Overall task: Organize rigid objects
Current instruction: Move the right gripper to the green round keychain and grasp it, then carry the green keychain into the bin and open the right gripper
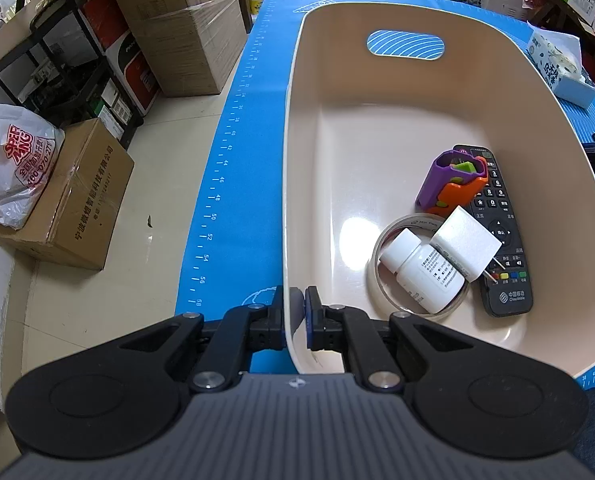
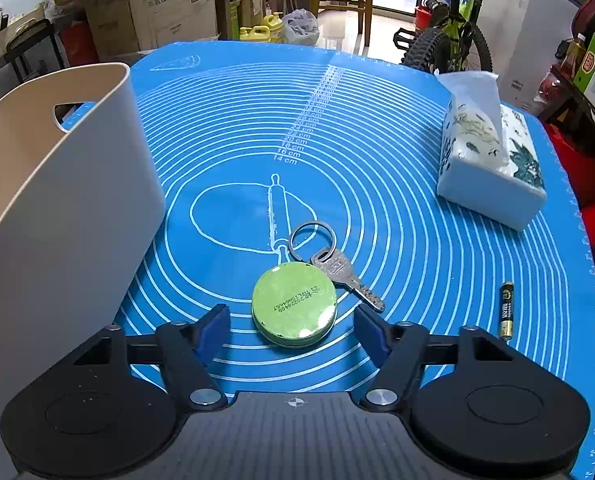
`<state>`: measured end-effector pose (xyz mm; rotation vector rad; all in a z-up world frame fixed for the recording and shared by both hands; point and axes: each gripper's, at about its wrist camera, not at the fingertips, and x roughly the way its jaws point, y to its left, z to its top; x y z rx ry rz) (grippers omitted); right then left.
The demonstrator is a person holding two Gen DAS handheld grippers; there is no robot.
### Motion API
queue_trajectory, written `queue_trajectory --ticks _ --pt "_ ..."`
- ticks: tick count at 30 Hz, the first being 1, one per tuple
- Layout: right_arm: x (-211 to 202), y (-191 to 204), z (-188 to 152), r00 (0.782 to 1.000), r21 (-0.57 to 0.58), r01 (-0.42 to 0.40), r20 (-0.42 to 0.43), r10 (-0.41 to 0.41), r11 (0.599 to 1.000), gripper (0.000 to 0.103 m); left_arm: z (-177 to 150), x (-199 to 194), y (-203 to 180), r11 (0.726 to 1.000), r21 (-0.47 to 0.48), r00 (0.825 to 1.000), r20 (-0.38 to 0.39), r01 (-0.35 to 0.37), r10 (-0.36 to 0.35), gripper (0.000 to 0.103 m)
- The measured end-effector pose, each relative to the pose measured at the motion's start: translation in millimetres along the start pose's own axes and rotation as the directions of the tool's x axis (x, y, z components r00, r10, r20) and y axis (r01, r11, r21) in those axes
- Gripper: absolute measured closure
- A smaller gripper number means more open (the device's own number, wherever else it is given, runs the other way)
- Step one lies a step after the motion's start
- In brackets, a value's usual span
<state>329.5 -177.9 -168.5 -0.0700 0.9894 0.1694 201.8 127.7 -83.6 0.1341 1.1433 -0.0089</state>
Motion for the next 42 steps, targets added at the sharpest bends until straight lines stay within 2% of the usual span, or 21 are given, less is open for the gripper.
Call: queue_trajectory --ticks 2,5,16,29,36,42 --pt "3 0 0 1.0 0.0 0.003 -0.006 -0.003 1.0 0.045 0 0 0 1.0 0.0 1.0 0.0 -0.001 0.001 0.093" --pt "6 -1 -2 1.0 0.009 0.0 -0.006 0.0 1.0 0.051 0 0 0 1.0 -0.002 1.0 0.0 -0.001 0.001 0.093" --pt "-1 -3 -6 1.0 -0.002 0.001 0.021 -0.001 1.0 0.052 0 0 1 1.0 -0.005 1.0 0.0 -0.002 0.002 0.093" --pt "-30 -11 6 0.994 0.023 0.013 0.111 -0.015 1.0 0.052 0 0 0 1.0 -0.005 1.0 0.0 -0.002 0.002 0.093" --pt "-67 -2 27 0.976 0.042 -0.019 0.219 0.01 0.999 0.052 0 0 0 1.0 -0.004 1.0 0.0 -0.002 0.002 0.093" --pt "-102 25 43 0.948 -0.01 -0.045 0.316 0.046 0.999 0.052 1 -1 0 1.0 -0.004 1.0 0.0 -0.002 0.002 0.093"
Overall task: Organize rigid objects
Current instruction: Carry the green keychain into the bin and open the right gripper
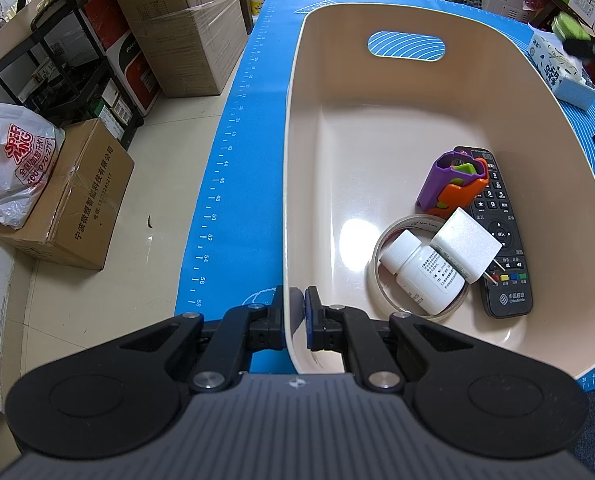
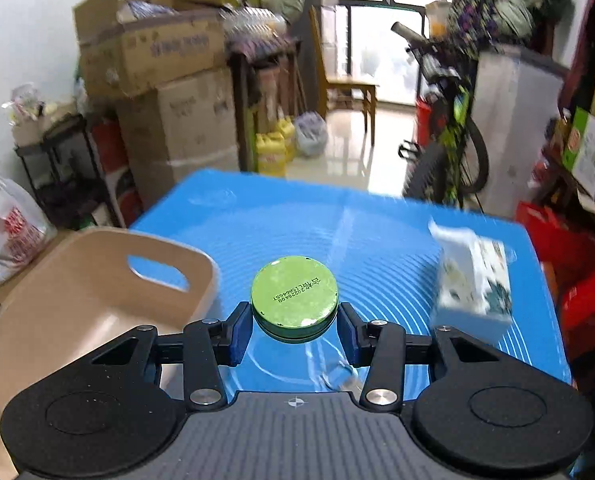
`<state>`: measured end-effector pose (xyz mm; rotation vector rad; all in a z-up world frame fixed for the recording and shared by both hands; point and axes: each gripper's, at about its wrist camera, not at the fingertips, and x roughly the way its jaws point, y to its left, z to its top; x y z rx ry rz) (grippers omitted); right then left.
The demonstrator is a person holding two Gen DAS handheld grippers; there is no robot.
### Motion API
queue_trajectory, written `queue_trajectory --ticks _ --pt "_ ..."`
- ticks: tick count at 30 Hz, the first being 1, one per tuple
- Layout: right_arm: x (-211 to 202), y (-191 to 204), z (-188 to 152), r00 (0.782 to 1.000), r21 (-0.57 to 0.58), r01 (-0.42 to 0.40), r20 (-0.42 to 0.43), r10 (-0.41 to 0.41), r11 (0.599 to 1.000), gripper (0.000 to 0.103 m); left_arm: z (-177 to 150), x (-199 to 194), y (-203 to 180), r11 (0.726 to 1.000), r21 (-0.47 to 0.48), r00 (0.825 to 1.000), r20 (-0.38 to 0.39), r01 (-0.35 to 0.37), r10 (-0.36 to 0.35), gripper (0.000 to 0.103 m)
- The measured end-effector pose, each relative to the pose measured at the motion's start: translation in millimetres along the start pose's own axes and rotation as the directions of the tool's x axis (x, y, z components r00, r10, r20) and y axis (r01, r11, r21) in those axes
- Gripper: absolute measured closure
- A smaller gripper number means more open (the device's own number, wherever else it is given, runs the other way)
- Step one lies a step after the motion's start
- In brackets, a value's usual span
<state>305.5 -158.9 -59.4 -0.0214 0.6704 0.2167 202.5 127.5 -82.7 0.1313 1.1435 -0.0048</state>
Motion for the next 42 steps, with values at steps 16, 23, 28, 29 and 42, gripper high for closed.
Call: queue_trajectory --ticks 16,23,28,29,42 --pt "-7 107 6 0.967 -0.116 -0.251 -0.065 0.245 0.961 0.052 0 0 1 1.0 0.0 1.0 0.0 0.0 0.0 0.093" --pt "5 147 -11 0.937 -0.188 -0.33 -0.185 0.297 0.925 0.052 0 0 1 1.0 0.002 1.0 0.0 0.0 0.0 0.093" --pt "11 160 -27 0.913 -0.225 -0.371 -0.269 0.308 0.901 0.052 0 0 2 1.0 0.001 1.0 0.0 -0.001 0.001 0.093" --pt "13 161 -29 0.907 -0.229 -0.378 -0.287 0.308 0.897 0.052 0 0 1 1.0 0.001 1.0 0.0 0.0 0.0 0.093" --pt "28 178 -54 0.866 -0.299 -0.39 -0.439 0.238 0.871 0.051 2 3 0 1.0 0.003 1.0 0.0 -0.001 0.001 0.093"
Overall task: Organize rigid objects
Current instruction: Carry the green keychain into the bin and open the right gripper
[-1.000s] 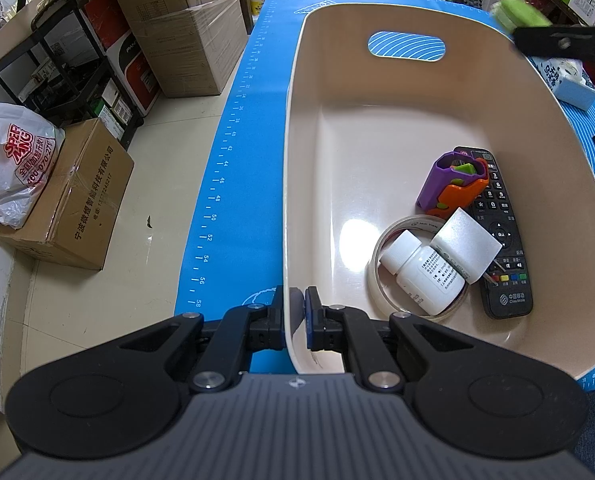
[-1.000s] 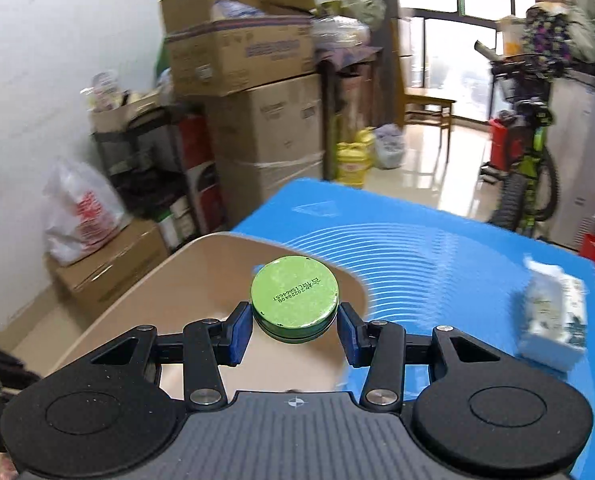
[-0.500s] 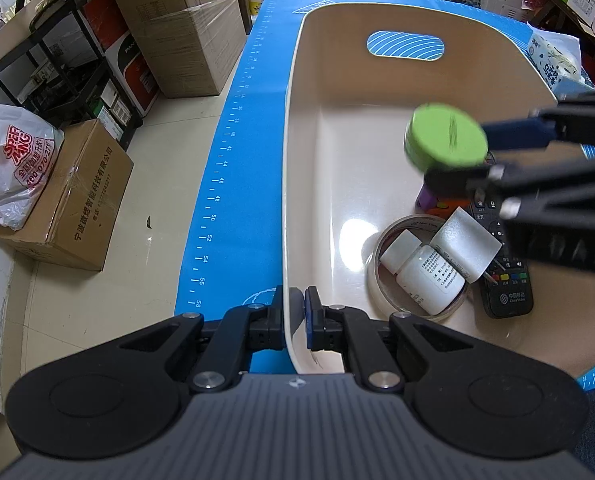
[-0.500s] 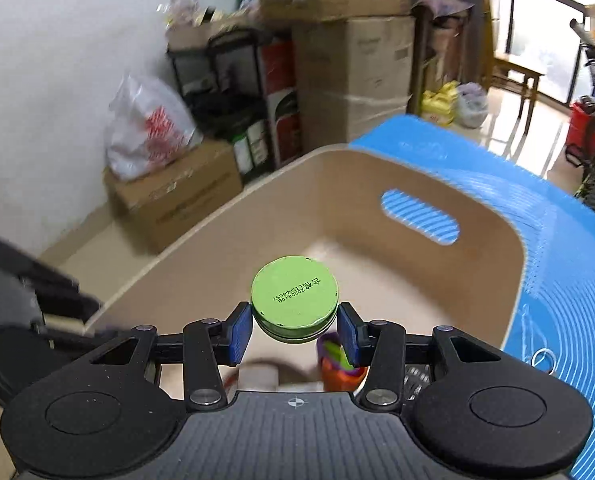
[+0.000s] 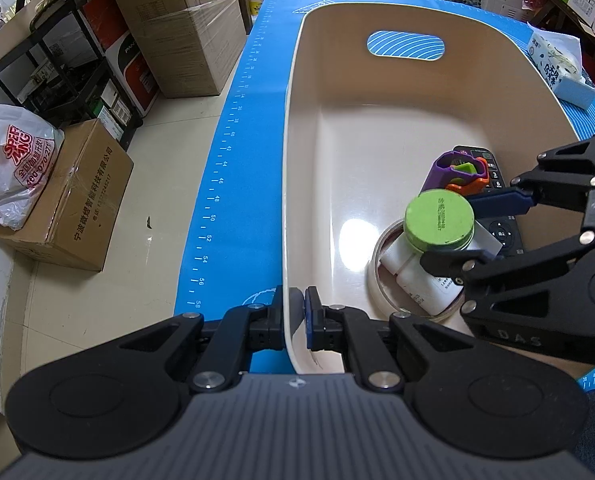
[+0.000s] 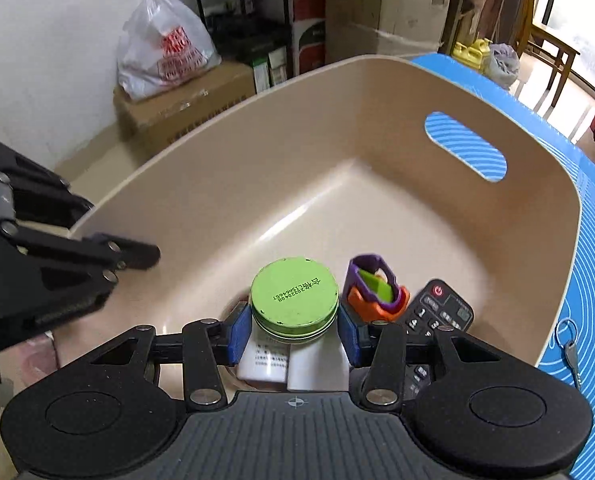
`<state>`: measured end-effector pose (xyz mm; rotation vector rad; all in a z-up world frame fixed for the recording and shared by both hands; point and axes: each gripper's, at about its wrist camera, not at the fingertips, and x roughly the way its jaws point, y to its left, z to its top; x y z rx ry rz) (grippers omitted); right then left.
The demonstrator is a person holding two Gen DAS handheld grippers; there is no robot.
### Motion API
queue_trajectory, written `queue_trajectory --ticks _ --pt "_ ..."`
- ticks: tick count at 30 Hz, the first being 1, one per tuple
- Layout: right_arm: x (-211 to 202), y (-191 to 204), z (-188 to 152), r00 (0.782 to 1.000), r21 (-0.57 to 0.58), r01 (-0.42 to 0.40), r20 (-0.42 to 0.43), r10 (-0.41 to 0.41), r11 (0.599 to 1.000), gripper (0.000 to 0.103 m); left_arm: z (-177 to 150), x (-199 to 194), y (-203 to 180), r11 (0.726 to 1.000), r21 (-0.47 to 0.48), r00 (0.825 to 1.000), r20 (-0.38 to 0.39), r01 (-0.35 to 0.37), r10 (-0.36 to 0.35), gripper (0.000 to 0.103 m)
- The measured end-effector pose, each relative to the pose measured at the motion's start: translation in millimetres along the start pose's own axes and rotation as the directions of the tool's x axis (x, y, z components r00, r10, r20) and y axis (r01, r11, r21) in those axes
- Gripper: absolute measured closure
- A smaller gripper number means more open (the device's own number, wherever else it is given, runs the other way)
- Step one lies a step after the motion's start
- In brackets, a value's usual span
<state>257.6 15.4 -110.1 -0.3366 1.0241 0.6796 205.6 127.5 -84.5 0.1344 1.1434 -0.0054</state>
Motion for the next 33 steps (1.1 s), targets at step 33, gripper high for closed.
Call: queue_trajectory --ticks 33 --pt "-78 -159 -37 0.976 0.151 0.167 0.117 -0.185 0.974 0.027 -1 0 0 1.0 -0.002 1.0 -0.002 -0.004 0.004 0.093"
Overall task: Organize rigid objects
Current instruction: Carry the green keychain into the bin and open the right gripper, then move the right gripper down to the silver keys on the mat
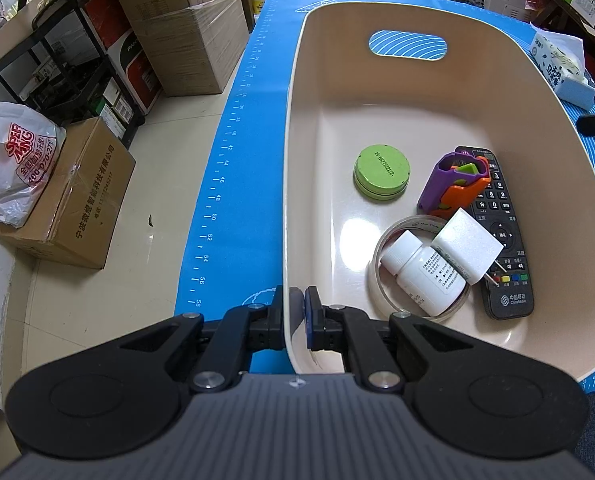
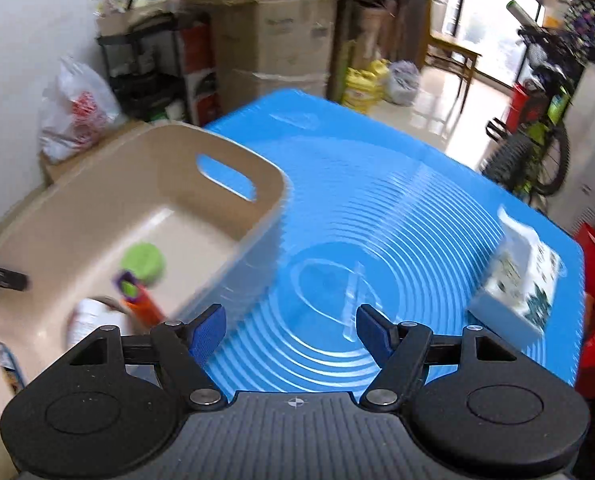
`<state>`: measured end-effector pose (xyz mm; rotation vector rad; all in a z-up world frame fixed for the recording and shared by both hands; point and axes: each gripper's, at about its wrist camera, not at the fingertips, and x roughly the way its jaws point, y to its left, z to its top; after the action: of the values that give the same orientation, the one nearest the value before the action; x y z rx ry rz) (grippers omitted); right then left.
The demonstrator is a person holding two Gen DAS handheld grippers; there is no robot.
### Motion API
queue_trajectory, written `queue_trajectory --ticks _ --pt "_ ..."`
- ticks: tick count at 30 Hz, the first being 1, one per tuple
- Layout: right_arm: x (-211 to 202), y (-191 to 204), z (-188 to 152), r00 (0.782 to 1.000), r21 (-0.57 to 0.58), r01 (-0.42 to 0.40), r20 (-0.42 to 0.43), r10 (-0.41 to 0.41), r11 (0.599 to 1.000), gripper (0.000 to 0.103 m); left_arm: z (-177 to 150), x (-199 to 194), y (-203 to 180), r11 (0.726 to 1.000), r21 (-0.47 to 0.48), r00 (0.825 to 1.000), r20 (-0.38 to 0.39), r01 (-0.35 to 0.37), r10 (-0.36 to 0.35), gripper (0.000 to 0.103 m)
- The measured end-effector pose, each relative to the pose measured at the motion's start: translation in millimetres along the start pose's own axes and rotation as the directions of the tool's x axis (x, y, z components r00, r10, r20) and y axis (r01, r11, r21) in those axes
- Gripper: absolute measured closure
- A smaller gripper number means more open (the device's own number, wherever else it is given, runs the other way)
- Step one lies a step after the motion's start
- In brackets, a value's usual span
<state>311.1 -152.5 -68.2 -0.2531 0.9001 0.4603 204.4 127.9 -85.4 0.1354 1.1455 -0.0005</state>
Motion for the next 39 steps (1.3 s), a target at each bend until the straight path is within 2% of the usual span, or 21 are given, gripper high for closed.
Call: queue_trajectory --ticks 6,13,18,23,26,28,30,31,34,35,39 --pt "36 -28 -22 0.996 0.051 0.068 -0.053 -0.065 0.996 0.027 0 0 0 1.0 -0.002 1.0 -0.001 0.001 -0.001 0.093" --pt "64 -49 -26 0.995 0.141 0.076 -0.076 -0.065 0.987 0.028 0 0 0 1.0 -0.001 1.0 -0.004 0.0 0.0 0.093" --pt "88 -52 -25 0.993 0.182 0.087 -0.091 -0.071 0.979 0.034 0 0 0 1.0 -0.002 1.0 -0.005 -0.001 0.001 0.093" --pt "110 -57 -22 0.99 0.204 0.106 -0.113 -0.084 0.973 0.046 0 0 0 1.0 -0.002 1.0 -0.005 -0.001 0.001 0.093" --pt "115 -56 -21 0.988 0.207 0.128 -0.109 -0.107 0.97 0.049 0 0 0 1.0 -0.001 1.0 -0.005 0.0 0.0 0.093" --pt "116 -59 -22 0.99 0.223 0.115 -0.101 -0.094 0.968 0.06 0 0 0 1.0 -0.002 1.0 -0.005 0.0 0.0 0.093" --pt "116 -60 -22 0.99 0.213 0.118 -0.099 -0.099 0.97 0.063 0 0 0 1.0 -0.001 1.0 -0.004 -0.001 0.001 0.093" --pt "115 -60 -22 0.99 0.206 0.117 -0.096 -0.099 0.971 0.069 0 0 0 1.0 -0.001 1.0 -0.004 0.0 0.0 0.093" --pt "112 -57 -23 0.99 0.179 0.126 -0.084 -0.112 0.976 0.071 1 0 0 1.0 -0.001 1.0 -0.005 0.0 0.0 0.093" --pt "111 -56 -24 0.99 0.169 0.129 -0.075 -0.118 0.977 0.086 1 0 0 1.0 -0.001 1.0 -0.005 -0.001 0.001 0.093" --pt "105 -53 -25 0.991 0.134 0.129 -0.065 -0.121 0.983 0.087 1 0 0 1.0 -0.002 1.0 -0.005 -0.001 0.001 0.093"
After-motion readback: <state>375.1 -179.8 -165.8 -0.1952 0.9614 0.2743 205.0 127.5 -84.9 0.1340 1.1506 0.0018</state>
